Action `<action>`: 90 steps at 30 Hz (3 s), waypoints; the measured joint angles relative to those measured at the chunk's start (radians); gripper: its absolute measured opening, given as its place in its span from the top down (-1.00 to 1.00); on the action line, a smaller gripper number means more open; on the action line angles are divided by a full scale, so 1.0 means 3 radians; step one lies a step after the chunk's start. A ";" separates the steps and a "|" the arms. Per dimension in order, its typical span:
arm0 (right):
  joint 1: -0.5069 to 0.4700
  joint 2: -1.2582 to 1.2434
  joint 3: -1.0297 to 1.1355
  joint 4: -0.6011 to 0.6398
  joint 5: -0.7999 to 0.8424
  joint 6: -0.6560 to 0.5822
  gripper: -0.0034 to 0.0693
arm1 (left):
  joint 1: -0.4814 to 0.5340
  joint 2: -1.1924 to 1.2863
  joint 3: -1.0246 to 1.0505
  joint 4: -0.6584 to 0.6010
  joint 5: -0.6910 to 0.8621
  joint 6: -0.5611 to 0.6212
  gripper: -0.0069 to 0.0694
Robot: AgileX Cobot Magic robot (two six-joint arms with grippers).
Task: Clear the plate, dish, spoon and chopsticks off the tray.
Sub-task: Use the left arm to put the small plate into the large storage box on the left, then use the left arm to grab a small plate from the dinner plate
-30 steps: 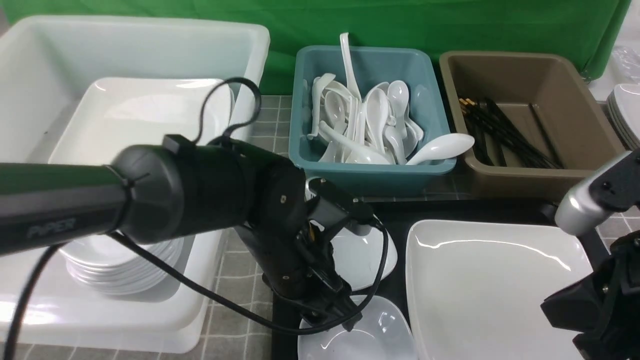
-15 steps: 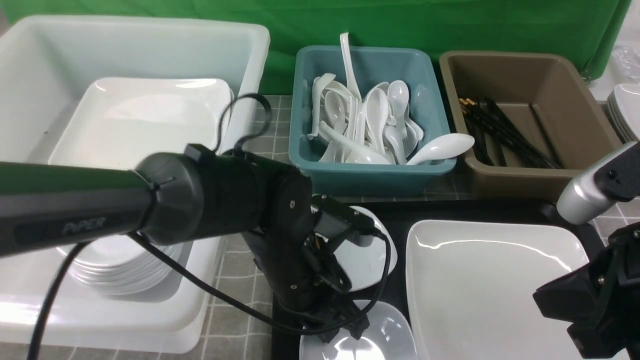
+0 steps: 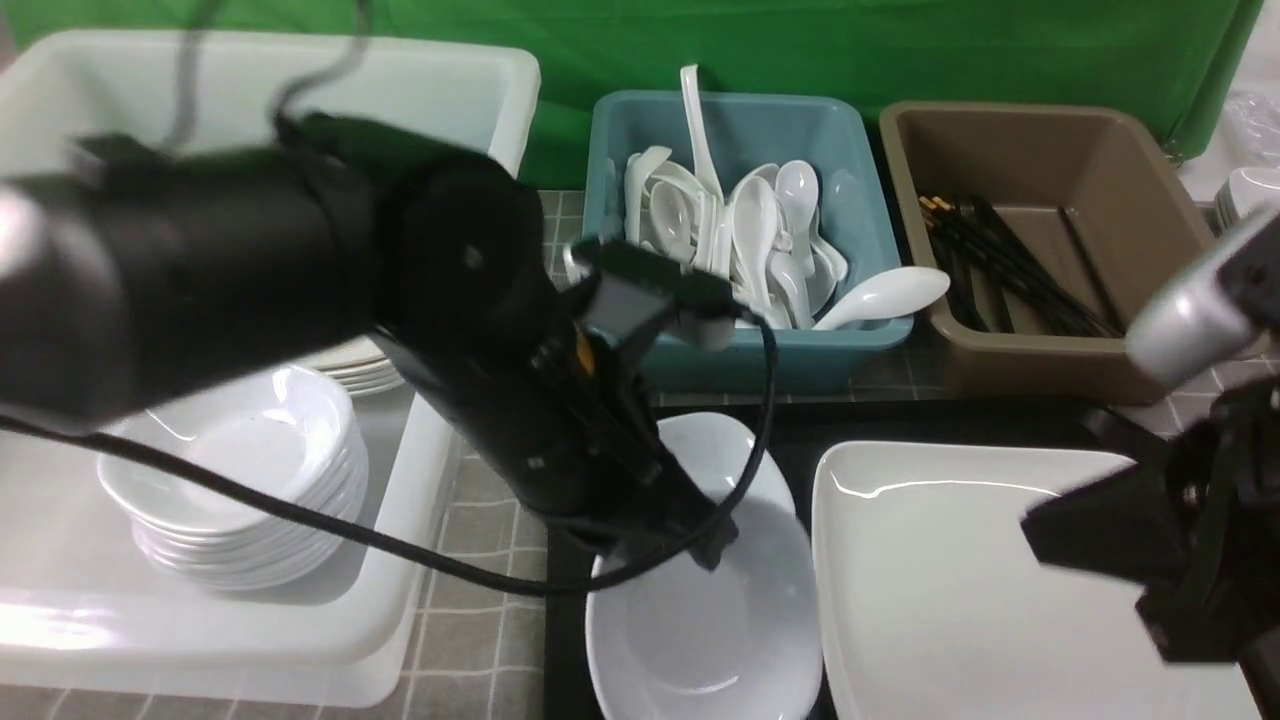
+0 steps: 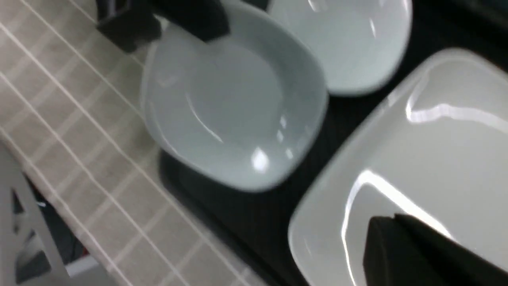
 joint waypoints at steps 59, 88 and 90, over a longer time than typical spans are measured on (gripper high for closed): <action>-0.0334 0.0817 -0.1318 -0.1617 0.1183 0.0583 0.84 | 0.0097 -0.0117 0.0162 0.0018 -0.0537 0.0292 0.80; -0.0466 0.0537 -0.0333 -0.0965 0.0861 0.0434 0.84 | -0.0553 0.1181 0.0100 0.1724 -0.1152 -0.0393 0.40; -0.0466 0.0537 -0.0346 -0.0898 0.0865 0.0355 0.84 | -0.0557 0.1019 0.0051 0.1681 -0.1099 -0.0393 0.64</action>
